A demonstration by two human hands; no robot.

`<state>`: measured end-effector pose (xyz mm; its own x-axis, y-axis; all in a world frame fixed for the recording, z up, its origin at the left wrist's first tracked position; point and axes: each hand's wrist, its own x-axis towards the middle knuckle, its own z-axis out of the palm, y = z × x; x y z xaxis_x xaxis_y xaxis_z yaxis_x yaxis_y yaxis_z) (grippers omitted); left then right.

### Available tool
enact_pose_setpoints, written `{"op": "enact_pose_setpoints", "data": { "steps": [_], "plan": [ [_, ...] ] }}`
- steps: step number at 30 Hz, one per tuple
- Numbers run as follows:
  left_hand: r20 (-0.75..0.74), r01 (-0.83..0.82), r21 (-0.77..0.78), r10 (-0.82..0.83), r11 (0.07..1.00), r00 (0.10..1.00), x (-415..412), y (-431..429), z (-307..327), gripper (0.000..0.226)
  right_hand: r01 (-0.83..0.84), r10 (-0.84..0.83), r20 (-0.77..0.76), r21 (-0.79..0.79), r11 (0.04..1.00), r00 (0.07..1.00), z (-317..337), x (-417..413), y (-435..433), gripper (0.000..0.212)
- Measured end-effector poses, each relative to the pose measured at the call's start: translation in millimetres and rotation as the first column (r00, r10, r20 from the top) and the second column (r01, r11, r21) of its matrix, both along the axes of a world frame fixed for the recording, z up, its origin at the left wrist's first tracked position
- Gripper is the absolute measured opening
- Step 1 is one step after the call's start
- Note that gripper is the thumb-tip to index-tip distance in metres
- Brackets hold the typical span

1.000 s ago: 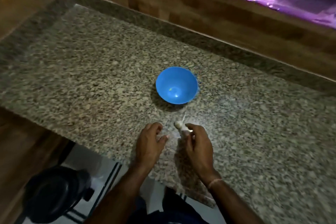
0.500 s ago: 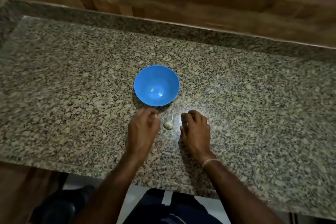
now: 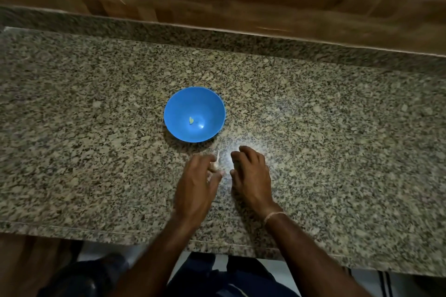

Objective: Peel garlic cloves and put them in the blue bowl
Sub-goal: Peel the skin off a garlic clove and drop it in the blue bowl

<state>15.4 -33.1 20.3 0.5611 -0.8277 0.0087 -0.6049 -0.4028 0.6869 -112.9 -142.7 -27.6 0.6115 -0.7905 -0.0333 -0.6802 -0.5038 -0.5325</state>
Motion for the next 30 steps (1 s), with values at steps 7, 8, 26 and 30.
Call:
{"op": "enact_pose_setpoints", "data": {
  "steps": [7,8,26,30],
  "plan": [
    [-0.123,-0.109,0.01,0.11,0.994,0.986,-9,-14,-20,0.032,-0.052,-0.034,0.283,0.292,0.955,0.958,2,-21,-9,0.036],
    [-0.174,-0.112,-0.023,0.106,0.993,0.979,-11,-15,-14,0.037,-0.038,-0.142,0.356,0.454,0.89,0.924,7,-21,-8,0.034],
    [-0.859,-0.528,-0.086,0.205,0.845,0.469,-78,-32,25,0.027,-0.238,-0.486,0.523,0.813,0.532,0.701,63,-55,-11,0.013],
    [-0.937,-0.514,-0.023,0.161,0.857,0.311,-78,-32,24,0.034,-0.233,-0.476,0.553,0.783,0.576,0.683,65,-58,-8,0.009]
  ]
}}
